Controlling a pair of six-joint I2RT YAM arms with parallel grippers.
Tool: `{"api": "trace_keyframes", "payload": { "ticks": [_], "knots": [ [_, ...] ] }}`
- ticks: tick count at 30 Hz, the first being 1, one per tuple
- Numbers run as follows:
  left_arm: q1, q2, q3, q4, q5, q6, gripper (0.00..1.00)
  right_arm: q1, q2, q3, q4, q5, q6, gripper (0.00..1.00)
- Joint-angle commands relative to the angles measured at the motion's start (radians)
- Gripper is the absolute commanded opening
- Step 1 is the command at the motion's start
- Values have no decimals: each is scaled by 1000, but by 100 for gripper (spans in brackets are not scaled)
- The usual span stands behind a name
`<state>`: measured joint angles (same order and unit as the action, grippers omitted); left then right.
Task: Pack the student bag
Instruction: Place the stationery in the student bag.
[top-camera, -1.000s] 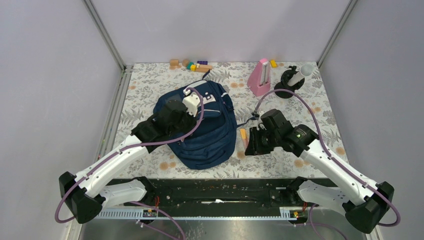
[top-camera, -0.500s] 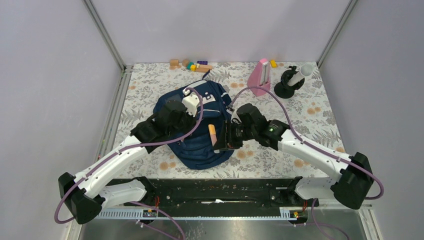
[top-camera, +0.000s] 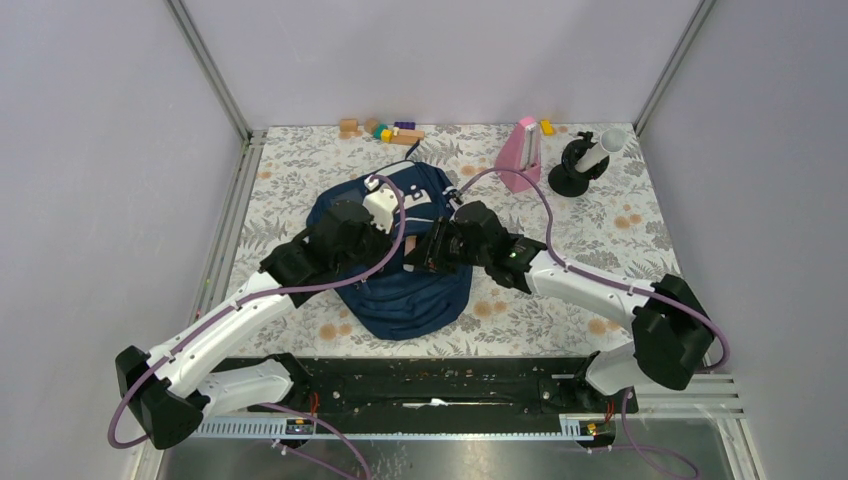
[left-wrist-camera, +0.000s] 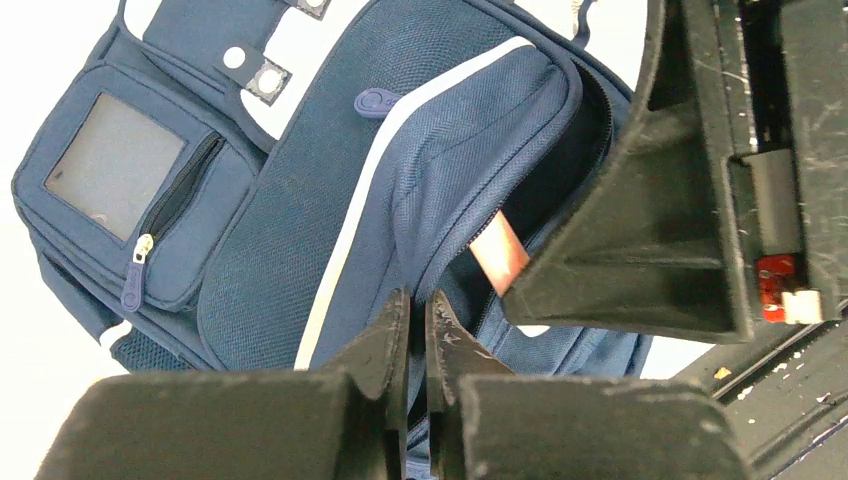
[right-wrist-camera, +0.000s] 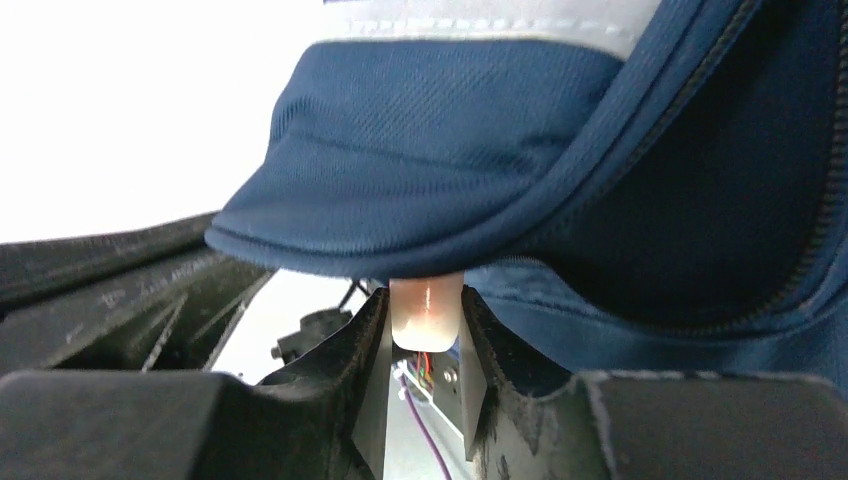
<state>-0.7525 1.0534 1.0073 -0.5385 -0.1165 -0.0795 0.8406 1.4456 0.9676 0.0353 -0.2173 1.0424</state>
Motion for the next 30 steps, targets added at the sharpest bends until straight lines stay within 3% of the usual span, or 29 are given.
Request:
{"api": "trace_keyframes", "payload": {
  "ticks": [1,6,9,16,20,26,30],
  "knots": [
    [-1,-55,28,98,16,-16,0,6,33,18,198,184,62,12],
    [-2,-50,28,100,24,-19,0,19,87,2,321,326,63,11],
    [-1,-48,27,100,26,-19,0,34,120,48,291,369,4,17],
    [-2,-48,27,100,24,-17,0,55,158,131,199,398,-89,54],
    [-2,-50,26,100,18,-16,0,57,143,118,172,413,-119,61],
    [-2,-49,26,100,9,-16,0,59,92,84,130,404,-169,61],
    [7,-41,34,84,-74,-17,0,69,-5,36,72,429,-245,62]
  ]
}}
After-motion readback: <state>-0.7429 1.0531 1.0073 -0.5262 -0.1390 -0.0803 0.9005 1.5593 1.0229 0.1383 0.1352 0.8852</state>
